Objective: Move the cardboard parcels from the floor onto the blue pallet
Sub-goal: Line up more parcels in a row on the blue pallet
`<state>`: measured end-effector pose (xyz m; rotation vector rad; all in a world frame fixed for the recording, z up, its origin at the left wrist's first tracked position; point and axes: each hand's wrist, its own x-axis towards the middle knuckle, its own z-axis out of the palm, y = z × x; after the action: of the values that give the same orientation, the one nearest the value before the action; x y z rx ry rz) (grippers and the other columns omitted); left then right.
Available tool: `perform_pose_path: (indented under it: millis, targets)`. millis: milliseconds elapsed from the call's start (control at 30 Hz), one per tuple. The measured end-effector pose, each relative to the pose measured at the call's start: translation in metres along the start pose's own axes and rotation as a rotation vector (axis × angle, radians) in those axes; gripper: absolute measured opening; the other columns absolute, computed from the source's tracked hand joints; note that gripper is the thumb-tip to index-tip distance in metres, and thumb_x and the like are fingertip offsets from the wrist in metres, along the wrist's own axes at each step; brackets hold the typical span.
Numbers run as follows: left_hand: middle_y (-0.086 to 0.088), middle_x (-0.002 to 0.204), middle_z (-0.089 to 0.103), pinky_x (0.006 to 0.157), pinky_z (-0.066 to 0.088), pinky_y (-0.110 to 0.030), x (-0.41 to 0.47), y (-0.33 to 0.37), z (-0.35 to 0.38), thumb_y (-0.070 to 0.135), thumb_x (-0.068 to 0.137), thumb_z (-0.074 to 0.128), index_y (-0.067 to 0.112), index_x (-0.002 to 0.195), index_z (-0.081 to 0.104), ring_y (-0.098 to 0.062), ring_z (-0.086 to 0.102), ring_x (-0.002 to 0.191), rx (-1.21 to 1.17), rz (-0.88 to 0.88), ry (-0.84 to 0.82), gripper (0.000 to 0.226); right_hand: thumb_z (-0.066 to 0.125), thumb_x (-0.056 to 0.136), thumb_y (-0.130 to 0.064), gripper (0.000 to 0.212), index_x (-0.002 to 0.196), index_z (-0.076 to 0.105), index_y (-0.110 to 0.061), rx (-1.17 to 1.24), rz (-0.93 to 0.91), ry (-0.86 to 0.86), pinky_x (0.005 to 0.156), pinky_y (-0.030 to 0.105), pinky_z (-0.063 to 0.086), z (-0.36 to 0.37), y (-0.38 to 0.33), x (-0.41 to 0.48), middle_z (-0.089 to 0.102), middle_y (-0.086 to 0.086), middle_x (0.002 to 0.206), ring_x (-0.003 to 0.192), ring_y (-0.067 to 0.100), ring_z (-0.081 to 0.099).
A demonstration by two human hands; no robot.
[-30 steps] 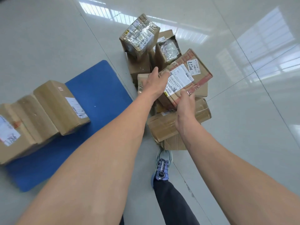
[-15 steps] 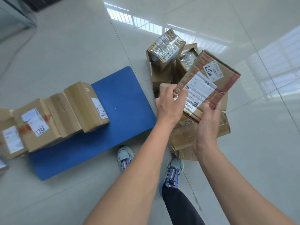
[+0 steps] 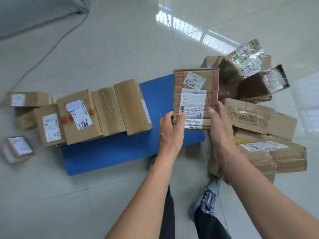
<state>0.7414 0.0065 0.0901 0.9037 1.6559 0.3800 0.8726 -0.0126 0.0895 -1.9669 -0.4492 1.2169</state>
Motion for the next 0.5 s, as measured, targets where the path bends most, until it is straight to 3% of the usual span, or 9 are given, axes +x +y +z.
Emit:
perform_pose_path:
  millis: [67,200,300,400,500]
  targets:
    - [0.012,0.128,0.041,0.092,0.036,-0.033,0.027,-0.013,-0.019,0.055,0.096,0.054,0.033,0.131,0.057,-0.006,0.049,0.106,0.022,-0.058,-0.02,0.041,0.049,0.101,-0.029,0.029,0.117,0.064,-0.048,-0.024,0.039,-0.063,0.089,0.015,0.046,0.03,0.001,0.019,0.069,-0.037,0.106,0.101,-0.018,0.061]
    - [0.011,0.126,0.032,0.09,0.038,-0.035,0.077,-0.033,-0.042,0.058,0.094,0.052,0.029,0.134,0.053,-0.019,0.045,0.117,0.125,-0.133,-0.087,0.049,0.047,0.1,-0.026,0.023,0.107,0.067,-0.036,-0.051,0.084,-0.135,0.075,0.022,0.053,0.081,0.009,0.056,0.076,-0.018,0.096,0.086,-0.002,0.071]
    - [0.011,0.125,0.036,0.101,0.028,-0.045,0.113,-0.045,-0.052,0.067,0.09,0.045,0.032,0.109,0.056,-0.02,0.036,0.125,0.414,-0.138,-0.053,0.041,0.044,0.099,-0.025,0.023,0.097,0.065,-0.036,-0.08,0.076,-0.139,0.047,0.013,0.042,0.111,0.018,0.079,0.073,-0.021,0.08,0.06,-0.007,0.062]
    - [0.008,0.124,0.037,0.099,0.025,-0.046,0.14,-0.052,-0.058,0.07,0.087,0.042,0.029,0.102,0.056,-0.021,0.03,0.123,0.548,-0.114,0.0,0.046,0.044,0.097,-0.029,0.023,0.106,0.064,-0.038,-0.087,0.101,-0.148,0.054,0.02,0.042,0.135,0.027,0.097,0.075,-0.015,0.09,0.068,0.0,0.064]
    - [0.005,0.122,0.035,0.099,0.025,-0.046,0.157,-0.058,-0.059,0.07,0.086,0.041,0.026,0.1,0.059,-0.022,0.029,0.121,0.593,-0.111,0.031,0.05,0.047,0.093,-0.032,0.021,0.097,0.062,-0.047,-0.081,0.123,-0.135,0.056,0.021,0.042,0.146,0.037,0.11,0.076,-0.018,0.087,0.065,-0.004,0.065]
